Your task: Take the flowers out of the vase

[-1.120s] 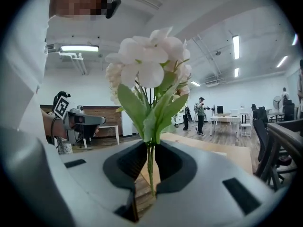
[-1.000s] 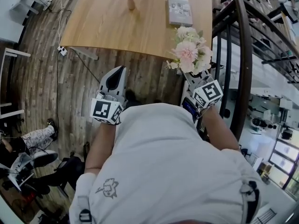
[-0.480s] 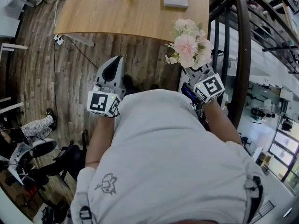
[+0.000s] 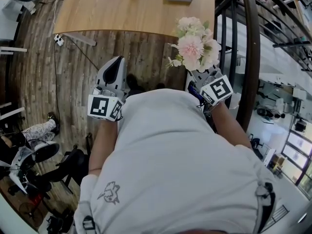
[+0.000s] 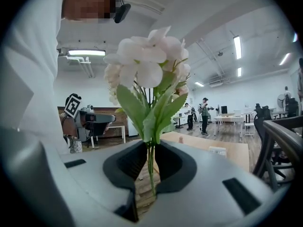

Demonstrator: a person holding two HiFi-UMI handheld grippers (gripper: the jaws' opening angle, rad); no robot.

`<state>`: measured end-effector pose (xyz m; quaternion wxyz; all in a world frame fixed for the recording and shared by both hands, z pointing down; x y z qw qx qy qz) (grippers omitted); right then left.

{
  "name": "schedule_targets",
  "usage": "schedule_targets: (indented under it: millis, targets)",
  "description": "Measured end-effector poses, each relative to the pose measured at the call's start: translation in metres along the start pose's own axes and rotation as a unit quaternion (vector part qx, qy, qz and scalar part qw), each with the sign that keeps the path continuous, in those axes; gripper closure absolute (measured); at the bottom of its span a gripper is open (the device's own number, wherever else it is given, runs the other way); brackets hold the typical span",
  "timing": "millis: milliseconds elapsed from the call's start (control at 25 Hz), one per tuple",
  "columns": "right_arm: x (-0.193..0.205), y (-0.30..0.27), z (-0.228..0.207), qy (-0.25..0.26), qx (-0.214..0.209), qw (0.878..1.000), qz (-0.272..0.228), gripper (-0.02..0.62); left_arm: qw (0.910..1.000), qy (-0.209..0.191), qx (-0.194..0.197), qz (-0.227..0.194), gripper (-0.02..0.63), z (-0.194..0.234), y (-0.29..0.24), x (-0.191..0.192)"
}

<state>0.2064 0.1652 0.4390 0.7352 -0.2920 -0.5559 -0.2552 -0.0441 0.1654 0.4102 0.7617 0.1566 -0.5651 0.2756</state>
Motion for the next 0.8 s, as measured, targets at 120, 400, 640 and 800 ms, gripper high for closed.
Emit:
schedule_targets:
  millis: [120,400,640,800]
  targets:
    - [-0.0014,0.0002,0.0001,0.000,0.000,1.000,-0.003,0.540,1.0000,0.001,-0.002,0.000,0.601,0.0003,0.0016,0.0005]
    - [0.0003,-0.0011,-0.0007,-0.001,-0.001,1.000,-0.006,0.539,1.0000,0.004,-0.003,0.002,0.601,0.0013,-0.0005,0.0044]
    - [-0.0011,-0.0015,-0.0006,-0.007,-0.001,1.000,-0.007,0.539,1.0000,0.005,0.002,0.007,0.601,0.0009,-0.0021,0.0044]
    - [-0.0007,-0.0035,-0.0004,-0.010,0.001,1.000,-0.008,0.538,0.9999,0.005,0.004,0.009,0.601,0.0027,-0.0032,0.0044]
Point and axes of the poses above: the fingertips, and each gripper's own axes: y backward along the fingers, z to its left, x out of its underside, the point moved 4 cm from there along y, backward along the fingers, and after that the axes turned 13 degrees about y, right-handed, at the moved point
